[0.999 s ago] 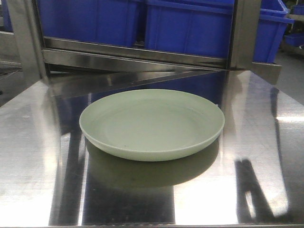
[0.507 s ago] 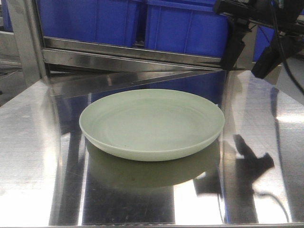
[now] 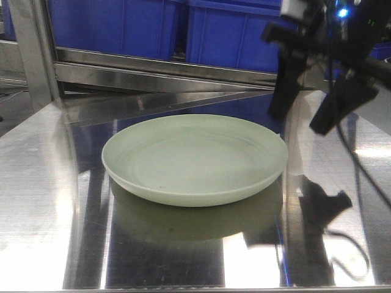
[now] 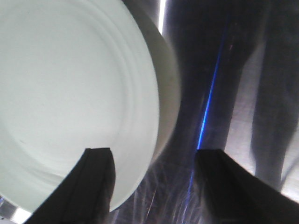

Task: Place green plate on second shelf with right arm
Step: 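Move the right gripper down to the plate rim and close on it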

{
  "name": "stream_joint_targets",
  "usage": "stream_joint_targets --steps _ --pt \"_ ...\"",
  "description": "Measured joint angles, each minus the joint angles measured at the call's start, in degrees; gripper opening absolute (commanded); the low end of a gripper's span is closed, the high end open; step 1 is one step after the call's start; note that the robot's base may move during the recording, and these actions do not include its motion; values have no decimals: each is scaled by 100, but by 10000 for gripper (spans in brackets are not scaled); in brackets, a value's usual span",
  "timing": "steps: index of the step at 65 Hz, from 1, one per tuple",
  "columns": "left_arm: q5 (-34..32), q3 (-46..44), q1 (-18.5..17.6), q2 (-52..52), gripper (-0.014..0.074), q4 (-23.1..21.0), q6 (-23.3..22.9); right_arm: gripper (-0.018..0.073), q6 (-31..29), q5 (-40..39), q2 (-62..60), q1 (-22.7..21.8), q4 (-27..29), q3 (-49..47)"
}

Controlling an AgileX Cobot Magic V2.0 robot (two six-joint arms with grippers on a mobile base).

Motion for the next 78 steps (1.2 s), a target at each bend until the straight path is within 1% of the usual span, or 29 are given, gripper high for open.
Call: stream_joint_targets --steps 12,26,43,47,52,59,60,62,66,78 --pt "0 0 0 0 130 0 0 489 0 -121 196 142 34 78" --pt "0 0 0 0 130 0 0 489 -41 -242 223 142 81 78" --pt "0 0 0 0 130 0 0 483 -56 -253 535 142 281 78" --pt "0 0 0 0 130 0 0 439 -56 -253 561 142 296 78" --pt "0 0 0 0 130 0 0 316 -56 -253 565 142 320 78" --pt "0 0 0 0 130 0 0 116 -56 -240 565 142 328 78" --pt "0 0 0 0 130 0 0 76 -56 -240 565 142 328 78" --pt "0 0 0 0 130 0 0 36 -56 -240 565 142 328 78" --pt "0 0 0 0 130 0 0 63 -45 -240 574 142 344 78" --pt "0 0 0 0 130 0 0 57 -56 -267 574 150 358 78"
